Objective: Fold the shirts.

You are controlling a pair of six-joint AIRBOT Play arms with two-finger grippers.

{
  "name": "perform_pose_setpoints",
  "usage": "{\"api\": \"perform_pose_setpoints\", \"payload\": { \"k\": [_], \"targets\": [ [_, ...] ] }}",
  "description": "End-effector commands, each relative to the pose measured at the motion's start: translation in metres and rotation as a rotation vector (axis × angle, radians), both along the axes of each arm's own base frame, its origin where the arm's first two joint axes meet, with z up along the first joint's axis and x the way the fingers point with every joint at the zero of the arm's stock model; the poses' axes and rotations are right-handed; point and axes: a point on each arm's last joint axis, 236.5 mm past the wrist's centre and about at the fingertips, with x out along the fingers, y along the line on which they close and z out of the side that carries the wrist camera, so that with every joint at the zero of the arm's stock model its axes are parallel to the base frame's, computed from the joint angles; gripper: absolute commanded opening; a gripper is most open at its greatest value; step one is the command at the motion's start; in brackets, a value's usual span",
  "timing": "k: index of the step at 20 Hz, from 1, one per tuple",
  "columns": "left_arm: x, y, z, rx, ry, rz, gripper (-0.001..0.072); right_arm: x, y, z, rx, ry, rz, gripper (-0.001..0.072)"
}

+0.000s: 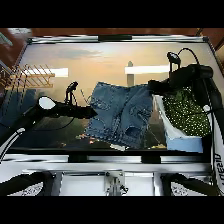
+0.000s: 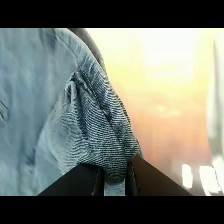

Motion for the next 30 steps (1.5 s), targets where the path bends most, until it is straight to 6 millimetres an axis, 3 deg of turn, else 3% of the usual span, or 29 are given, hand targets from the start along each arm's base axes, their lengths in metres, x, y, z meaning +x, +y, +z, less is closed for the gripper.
{"api": "perform_pose_setpoints", "payload": {
  "k": [1, 2, 7, 10, 13, 16, 24, 30],
  "targets": [
    [0.007, 0.000, 0.003, -0.001, -0.021, 0.014, 0.0382, 0.021, 0.019, -0.020, 0.133, 0.022, -0.068, 0.0413],
    [0.007, 0.000, 0.003, -0.001, -0.021, 0.014, 0.0382, 0.012, 0.020, -0.026, 0.124, 0.058, -0.037, 0.0560],
    [0.007, 0.000, 0.003, -0.001, -0.021, 0.014, 0.0382, -0.036, -0.027, -0.015, 0.090, 0.209, -0.009, 0.0563],
    [0.007, 0.000, 0.004, -0.001, -0.021, 0.014, 0.0382, -0.071, -0.051, -0.027, 0.112, 0.351, -0.015, 0.0563],
    [0.007, 0.000, 0.004, -0.001, -0.021, 0.013, 0.0382, -0.103, -0.021, -0.068, 0.256, 0.449, 0.030, 0.0579],
    [0.006, 0.000, 0.004, -0.002, -0.020, 0.011, 0.0381, -0.099, -0.002, -0.098, 0.364, 0.400, -0.041, 0.0579],
    [0.027, -0.008, 0.041, -0.031, -0.106, 0.006, 0.0382, -0.123, -0.012, -0.137, 0.328, 0.440, -0.076, 0.0579],
    [0.033, -0.009, 0.052, -0.040, -0.132, 0.006, 0.0382, -0.099, -0.012, -0.147, 0.316, 0.353, -0.156, 0.0579]
  ]
}}
